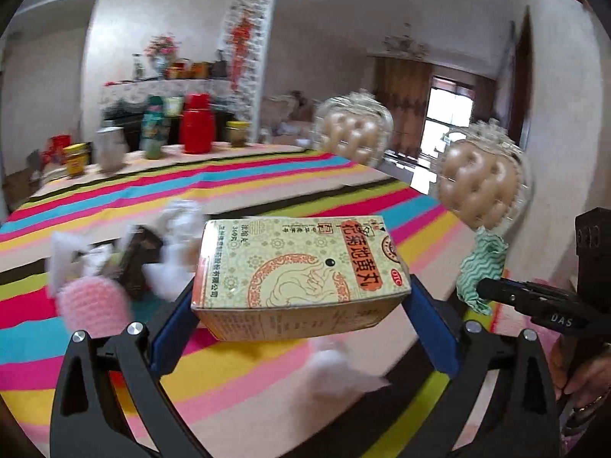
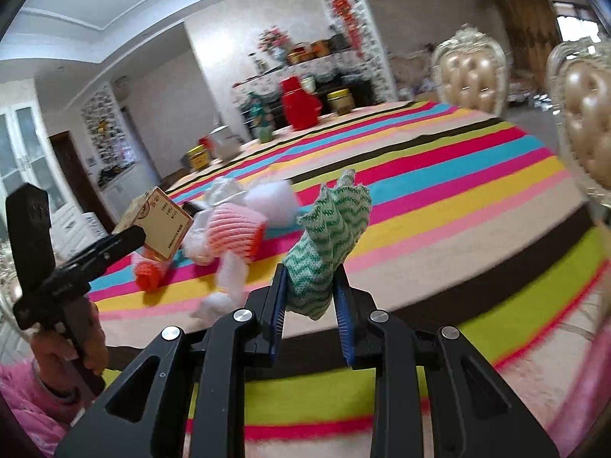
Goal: Collect trash
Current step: 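Carry both items to the pink bin and open both tools to drop them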
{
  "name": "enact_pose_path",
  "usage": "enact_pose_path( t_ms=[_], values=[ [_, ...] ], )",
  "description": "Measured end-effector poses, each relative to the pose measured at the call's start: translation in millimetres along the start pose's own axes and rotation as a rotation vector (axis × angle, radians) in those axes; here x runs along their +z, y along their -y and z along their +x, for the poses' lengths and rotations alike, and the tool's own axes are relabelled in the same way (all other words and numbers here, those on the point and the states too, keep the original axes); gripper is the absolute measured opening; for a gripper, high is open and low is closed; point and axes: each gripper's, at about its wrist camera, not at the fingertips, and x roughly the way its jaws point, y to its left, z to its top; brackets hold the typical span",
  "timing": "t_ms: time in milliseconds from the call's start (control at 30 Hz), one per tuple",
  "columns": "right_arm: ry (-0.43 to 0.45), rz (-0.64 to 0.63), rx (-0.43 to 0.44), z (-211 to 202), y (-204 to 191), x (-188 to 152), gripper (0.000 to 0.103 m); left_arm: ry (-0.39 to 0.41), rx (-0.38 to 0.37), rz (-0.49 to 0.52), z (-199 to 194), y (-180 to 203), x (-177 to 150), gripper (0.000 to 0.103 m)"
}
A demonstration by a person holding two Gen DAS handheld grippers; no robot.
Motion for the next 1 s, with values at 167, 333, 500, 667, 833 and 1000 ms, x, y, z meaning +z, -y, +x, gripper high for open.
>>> enact_pose_path(
  t_ms=[167, 333, 500, 667, 833, 1000],
  values=[
    [0.027, 0.042, -0.152, -42.4, 35.6, -17.3, 0.027, -0.029, -0.165, 0.063, 24.9, 55.9, 4.2, 0.097],
    [0.064, 0.105, -0.319, -92.9, 71.2, -42.4, 0.027, -0.047, -0.364, 0.147, 48.3, 132.1, 4.4, 0.097],
    [0.073, 0.158, -0.488, -136.1, 103.8, -71.8, 0.027, -0.086, -0.538, 0.219, 69.2, 204.3, -3.6, 0.097],
    [0.041, 0.181, -0.622, -156.7, 131.5, -93.5, 0.027, -0.141, -0.683, 0.268, 80.1, 273.5, -13.6, 0.097],
    [0.027, 0.22, -0.679, -166.9, 157.5, -108.5, 0.027, -0.218, -0.771, 0.268, 97.5, 323.7, -20.2, 0.097],
    [0.019, 0.243, -0.68, -165.3, 168.1, -113.7, 0.028, -0.284, -0.818, 0.274, 116.4, 359.2, -32.3, 0.098]
  ],
)
